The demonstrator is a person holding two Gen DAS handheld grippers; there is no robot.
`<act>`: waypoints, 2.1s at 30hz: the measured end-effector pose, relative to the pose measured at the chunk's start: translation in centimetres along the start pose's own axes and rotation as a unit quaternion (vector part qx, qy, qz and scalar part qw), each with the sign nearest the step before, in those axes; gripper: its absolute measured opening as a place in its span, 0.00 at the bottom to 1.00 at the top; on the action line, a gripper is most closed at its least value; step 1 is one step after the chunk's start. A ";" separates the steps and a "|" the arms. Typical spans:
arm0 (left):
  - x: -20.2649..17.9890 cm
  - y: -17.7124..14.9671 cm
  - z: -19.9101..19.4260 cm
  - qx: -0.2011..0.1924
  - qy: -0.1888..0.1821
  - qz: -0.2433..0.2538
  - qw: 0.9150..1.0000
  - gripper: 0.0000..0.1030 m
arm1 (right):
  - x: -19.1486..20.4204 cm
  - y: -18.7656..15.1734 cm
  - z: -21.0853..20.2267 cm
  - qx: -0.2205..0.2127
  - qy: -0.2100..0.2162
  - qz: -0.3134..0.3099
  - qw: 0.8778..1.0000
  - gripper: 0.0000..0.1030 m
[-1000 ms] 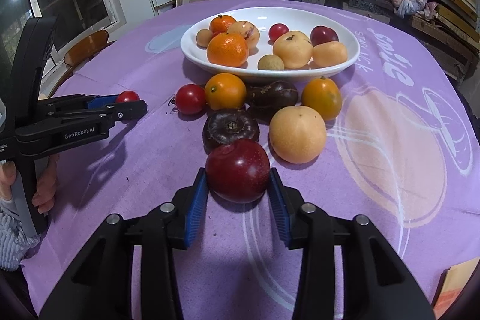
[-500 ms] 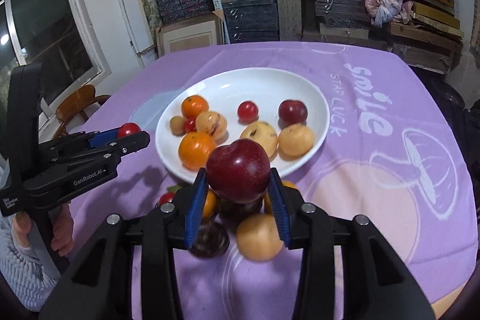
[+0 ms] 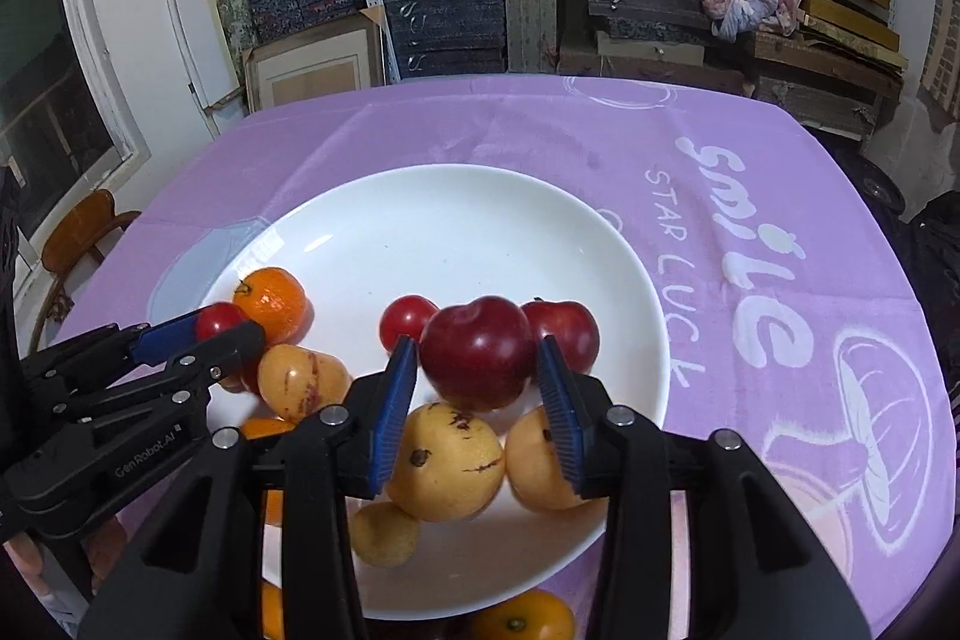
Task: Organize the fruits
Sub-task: 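Open the right gripper and withdraw it from the plate, then grasp another red tomato with the left gripper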
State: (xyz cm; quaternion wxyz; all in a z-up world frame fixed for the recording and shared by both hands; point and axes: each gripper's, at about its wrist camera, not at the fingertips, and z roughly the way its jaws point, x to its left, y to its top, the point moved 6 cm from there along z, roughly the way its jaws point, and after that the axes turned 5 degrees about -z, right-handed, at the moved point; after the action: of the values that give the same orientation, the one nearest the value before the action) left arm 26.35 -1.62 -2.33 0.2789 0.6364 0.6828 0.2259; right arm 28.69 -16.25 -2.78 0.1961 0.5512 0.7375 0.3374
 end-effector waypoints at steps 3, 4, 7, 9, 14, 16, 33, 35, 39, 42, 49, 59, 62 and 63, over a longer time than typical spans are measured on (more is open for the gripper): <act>0.7 -0.3 0.0 0.002 -0.002 -0.011 1.000 0.61 | -0.3 0.0 -0.8 -0.013 0.013 0.008 1.000 0.43; 0.9 -0.3 -0.2 0.002 -0.009 -0.016 1.000 0.62 | -0.4 0.2 -1.5 -0.020 0.016 0.008 1.000 0.43; 1.7 0.0 -2.0 -0.017 -0.004 -0.027 0.999 0.69 | -0.6 0.9 -5.2 -0.064 0.021 0.012 0.998 0.58; 2.2 0.3 -3.9 -0.033 0.003 -0.028 0.999 0.69 | -0.6 1.2 -8.6 -0.101 0.019 0.013 0.995 0.75; 1.4 -1.6 -8.3 -0.051 -0.005 0.005 0.999 0.79 | -0.1 -0.5 -14.7 -0.150 0.017 0.000 0.989 0.92; 0.6 -3.2 -9.0 -0.047 -0.005 0.027 0.999 0.79 | 0.0 -2.0 -15.4 -0.145 0.019 -0.003 0.989 0.92; -1.9 -10.5 -6.8 -0.033 0.003 0.096 0.995 0.82 | -3.7 -11.4 -13.5 -0.107 0.028 0.089 0.990 0.94; -2.1 -10.6 -6.7 -0.033 0.001 0.099 0.995 0.82 | -3.9 -11.3 -13.3 -0.103 0.028 0.094 0.990 0.94; -2.5 -10.9 -6.5 -0.026 -0.009 0.106 0.994 0.82 | -4.0 -11.3 -12.9 -0.094 0.027 0.097 0.990 0.94; -3.0 -11.1 -6.2 -0.022 -0.013 0.112 0.993 0.82 | -4.0 -11.3 -12.9 -0.093 0.025 0.096 0.991 0.94; -2.4 -11.8 -4.1 0.046 -0.034 0.086 0.995 0.82 | -4.1 -11.4 -12.5 -0.088 0.024 0.100 0.991 0.94; -0.8 -11.2 -4.3 0.034 -0.036 0.055 0.997 0.57 | -4.5 -11.5 -12.2 -0.084 0.020 0.103 0.991 0.95; -0.7 -11.3 -4.5 0.034 -0.040 0.056 0.997 0.56 | -4.6 -11.5 -12.1 -0.083 0.019 0.106 0.991 0.95; -0.6 -11.3 -4.6 0.032 -0.042 0.055 0.997 0.49 | -4.7 -11.6 -12.0 -0.082 0.019 0.107 0.991 0.95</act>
State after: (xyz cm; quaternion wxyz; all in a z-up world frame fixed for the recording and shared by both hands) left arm 14.86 -2.95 -6.36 0.2736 0.6903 0.6417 0.1919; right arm 14.34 -26.01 -3.05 0.1898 0.6025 0.6476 0.4260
